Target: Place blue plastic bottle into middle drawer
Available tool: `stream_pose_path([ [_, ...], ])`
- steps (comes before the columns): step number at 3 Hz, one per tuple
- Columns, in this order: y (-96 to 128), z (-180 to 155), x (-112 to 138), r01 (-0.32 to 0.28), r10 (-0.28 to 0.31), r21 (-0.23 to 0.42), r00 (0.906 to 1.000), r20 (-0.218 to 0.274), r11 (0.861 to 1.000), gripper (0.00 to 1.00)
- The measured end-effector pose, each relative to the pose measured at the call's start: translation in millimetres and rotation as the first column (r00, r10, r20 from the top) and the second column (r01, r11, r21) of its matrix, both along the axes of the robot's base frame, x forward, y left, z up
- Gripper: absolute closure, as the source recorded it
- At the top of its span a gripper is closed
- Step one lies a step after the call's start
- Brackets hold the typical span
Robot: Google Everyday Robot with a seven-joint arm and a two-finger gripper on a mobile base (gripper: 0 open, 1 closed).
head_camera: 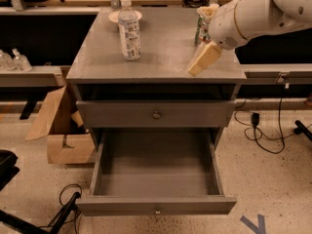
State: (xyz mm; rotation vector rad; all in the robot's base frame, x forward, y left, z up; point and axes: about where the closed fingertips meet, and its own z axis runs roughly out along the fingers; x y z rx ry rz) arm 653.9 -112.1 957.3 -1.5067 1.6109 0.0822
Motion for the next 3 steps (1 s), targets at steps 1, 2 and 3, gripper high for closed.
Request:
stream_pose_path([
  [1, 0, 0, 0, 0.0, 0.0, 0.0, 1.0, 0.0, 1.0, 0.0],
  [2, 17, -15, 42, 0.009, -0.012, 0.093, 0.9996, 0.027, 0.996, 0.0],
  [3, 28, -22, 92, 0.026, -0.04, 0.218, 0.9975, 0.059, 0.976, 0.0],
])
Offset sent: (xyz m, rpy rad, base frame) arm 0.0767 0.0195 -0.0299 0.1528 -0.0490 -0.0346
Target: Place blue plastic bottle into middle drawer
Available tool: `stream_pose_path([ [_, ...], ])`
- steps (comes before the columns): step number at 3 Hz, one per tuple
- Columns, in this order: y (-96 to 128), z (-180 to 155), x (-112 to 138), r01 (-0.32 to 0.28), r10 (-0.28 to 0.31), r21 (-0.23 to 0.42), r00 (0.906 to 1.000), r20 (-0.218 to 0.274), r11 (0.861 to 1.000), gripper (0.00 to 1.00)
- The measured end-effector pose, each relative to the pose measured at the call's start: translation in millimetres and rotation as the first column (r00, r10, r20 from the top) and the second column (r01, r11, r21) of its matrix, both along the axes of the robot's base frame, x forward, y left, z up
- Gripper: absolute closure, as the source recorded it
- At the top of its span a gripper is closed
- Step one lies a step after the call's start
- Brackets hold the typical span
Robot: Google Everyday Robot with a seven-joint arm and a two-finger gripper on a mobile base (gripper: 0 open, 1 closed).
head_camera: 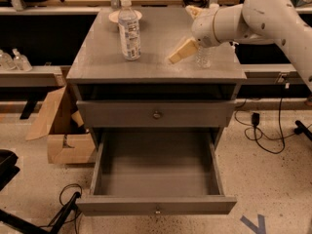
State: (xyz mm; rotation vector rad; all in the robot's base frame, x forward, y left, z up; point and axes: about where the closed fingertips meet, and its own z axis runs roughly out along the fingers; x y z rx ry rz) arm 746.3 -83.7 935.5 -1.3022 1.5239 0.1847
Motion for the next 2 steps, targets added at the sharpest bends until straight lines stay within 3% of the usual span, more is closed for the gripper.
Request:
stream_pose_path([
  [1, 39, -3, 50, -0.069, 0.067, 0.125, 0.9976, 0.016, 0.99, 0.0],
  [2, 56, 0, 68, -0.102, 0.1, 0.171, 0.9948, 0.017, 0.98, 0.0],
])
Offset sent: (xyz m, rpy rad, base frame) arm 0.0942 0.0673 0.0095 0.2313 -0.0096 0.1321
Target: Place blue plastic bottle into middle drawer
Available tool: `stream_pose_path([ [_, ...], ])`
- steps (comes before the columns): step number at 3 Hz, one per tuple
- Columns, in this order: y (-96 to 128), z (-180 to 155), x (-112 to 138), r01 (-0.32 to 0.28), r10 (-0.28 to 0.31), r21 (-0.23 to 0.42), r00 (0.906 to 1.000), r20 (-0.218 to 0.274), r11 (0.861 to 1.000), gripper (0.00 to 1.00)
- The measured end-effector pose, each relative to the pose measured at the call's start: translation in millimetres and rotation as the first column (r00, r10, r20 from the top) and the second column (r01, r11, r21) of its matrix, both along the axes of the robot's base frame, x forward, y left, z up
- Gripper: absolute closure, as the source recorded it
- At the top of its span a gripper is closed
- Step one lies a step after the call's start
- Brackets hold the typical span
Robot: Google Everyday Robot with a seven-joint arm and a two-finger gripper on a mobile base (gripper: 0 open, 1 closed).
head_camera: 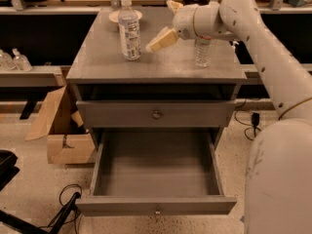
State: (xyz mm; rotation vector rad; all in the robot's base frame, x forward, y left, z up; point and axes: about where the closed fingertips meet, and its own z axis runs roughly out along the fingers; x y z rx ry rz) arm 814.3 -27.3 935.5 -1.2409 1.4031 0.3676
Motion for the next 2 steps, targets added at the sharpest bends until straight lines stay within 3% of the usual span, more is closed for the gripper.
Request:
stream_pose_path([
  [2, 10, 1, 3, 0.005, -0.006, 0.03, 1.0, 0.007, 1.0, 0.0],
])
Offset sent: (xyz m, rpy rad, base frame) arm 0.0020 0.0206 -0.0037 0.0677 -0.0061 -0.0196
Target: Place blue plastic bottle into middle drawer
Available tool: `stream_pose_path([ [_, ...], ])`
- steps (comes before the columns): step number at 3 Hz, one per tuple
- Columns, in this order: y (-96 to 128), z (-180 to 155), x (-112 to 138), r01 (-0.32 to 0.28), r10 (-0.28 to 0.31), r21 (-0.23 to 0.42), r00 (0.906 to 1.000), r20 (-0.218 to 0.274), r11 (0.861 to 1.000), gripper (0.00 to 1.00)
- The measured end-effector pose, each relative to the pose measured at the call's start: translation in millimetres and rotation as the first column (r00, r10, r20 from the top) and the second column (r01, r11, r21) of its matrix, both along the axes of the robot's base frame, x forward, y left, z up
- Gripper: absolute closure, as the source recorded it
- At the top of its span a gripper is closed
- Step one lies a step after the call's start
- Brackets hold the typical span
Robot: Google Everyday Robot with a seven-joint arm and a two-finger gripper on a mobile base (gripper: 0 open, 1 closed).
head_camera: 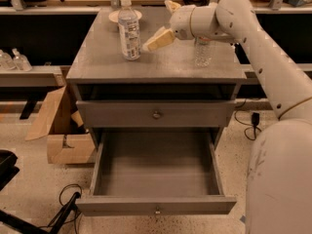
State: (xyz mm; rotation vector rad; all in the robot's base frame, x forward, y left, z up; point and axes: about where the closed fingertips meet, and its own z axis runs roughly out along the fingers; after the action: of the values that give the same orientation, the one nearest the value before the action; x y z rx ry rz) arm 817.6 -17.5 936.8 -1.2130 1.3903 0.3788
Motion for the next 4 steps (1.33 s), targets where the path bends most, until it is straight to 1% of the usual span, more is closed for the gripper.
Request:
stream_pose_path([
  [1, 15, -2, -3, 0.024, -0.024, 0.029, 0.9997, -0.011, 0.999, 0.0],
  [2, 38, -9, -10, 0.054, -0.052, 0.062, 0.9979, -0.038, 0.997, 0.0],
  [3, 65, -16, -13, 0.068, -0.063, 0.089, 0.9961, -0.061, 0.994, 0.0],
  [4, 77, -7, -5, 0.053, -0.047, 0.112, 0.9975, -0.054, 0.992, 0.0],
])
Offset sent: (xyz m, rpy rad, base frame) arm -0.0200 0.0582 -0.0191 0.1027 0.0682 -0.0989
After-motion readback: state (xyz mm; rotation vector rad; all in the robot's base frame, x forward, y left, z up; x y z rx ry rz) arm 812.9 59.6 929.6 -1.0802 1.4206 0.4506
